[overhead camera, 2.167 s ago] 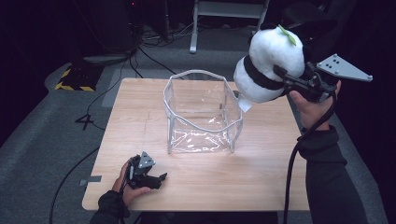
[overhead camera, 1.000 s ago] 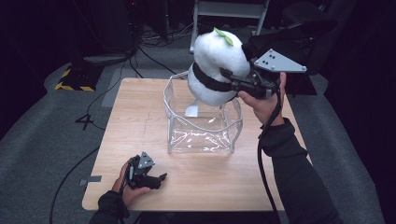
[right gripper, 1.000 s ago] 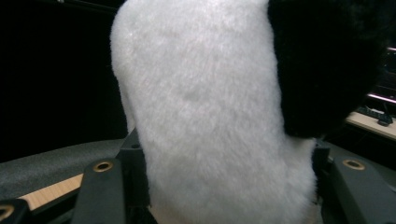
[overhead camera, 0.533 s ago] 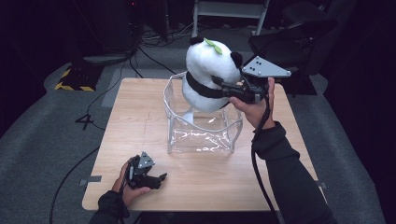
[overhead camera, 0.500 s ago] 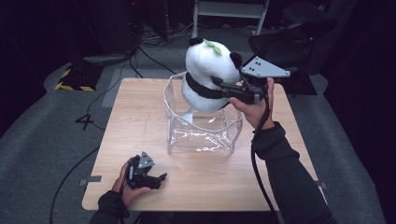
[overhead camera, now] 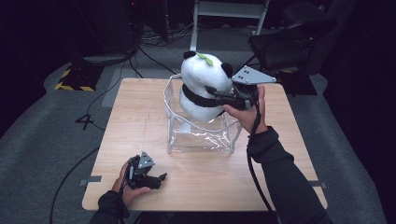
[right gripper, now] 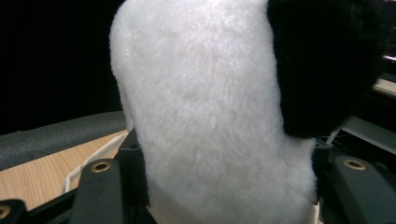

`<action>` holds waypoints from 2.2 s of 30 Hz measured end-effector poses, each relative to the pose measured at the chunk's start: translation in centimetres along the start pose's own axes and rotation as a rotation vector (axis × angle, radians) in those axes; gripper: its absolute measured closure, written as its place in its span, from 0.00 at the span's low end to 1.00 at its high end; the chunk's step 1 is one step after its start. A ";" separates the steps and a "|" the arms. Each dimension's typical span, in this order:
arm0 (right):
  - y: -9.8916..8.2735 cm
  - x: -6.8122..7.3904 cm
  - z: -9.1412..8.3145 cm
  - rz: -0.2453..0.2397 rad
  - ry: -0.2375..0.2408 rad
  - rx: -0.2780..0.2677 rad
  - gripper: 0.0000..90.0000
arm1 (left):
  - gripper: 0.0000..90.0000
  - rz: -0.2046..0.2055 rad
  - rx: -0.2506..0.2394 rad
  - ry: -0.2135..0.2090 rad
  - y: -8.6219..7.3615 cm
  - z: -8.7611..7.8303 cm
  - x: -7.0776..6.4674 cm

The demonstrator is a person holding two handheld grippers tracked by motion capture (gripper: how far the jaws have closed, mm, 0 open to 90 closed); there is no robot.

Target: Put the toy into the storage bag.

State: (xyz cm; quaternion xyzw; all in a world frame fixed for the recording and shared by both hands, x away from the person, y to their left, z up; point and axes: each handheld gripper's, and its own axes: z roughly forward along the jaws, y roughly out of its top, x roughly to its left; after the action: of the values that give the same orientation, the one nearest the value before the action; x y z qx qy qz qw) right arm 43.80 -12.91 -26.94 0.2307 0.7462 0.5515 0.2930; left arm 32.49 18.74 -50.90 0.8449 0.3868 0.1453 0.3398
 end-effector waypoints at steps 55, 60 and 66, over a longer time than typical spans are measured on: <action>-1.8 -0.2 3.0 -0.011 0.080 0.413 0.30 | 0.15 -0.002 0.000 -0.001 0.0 0.0 0.0; -1.9 -0.2 3.5 -0.018 0.096 0.487 0.28 | 0.15 -0.002 0.000 -0.001 0.0 0.0 0.0; -2.1 -0.2 3.8 -0.010 0.095 0.513 0.26 | 0.15 -0.002 0.000 -0.001 0.0 0.0 0.0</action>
State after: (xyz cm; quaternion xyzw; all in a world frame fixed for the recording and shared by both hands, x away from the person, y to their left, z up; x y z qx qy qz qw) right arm 46.53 -11.10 -29.76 0.2674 0.8757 0.3529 0.1924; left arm 32.48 18.73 -50.91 0.8444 0.3876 0.1447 0.3403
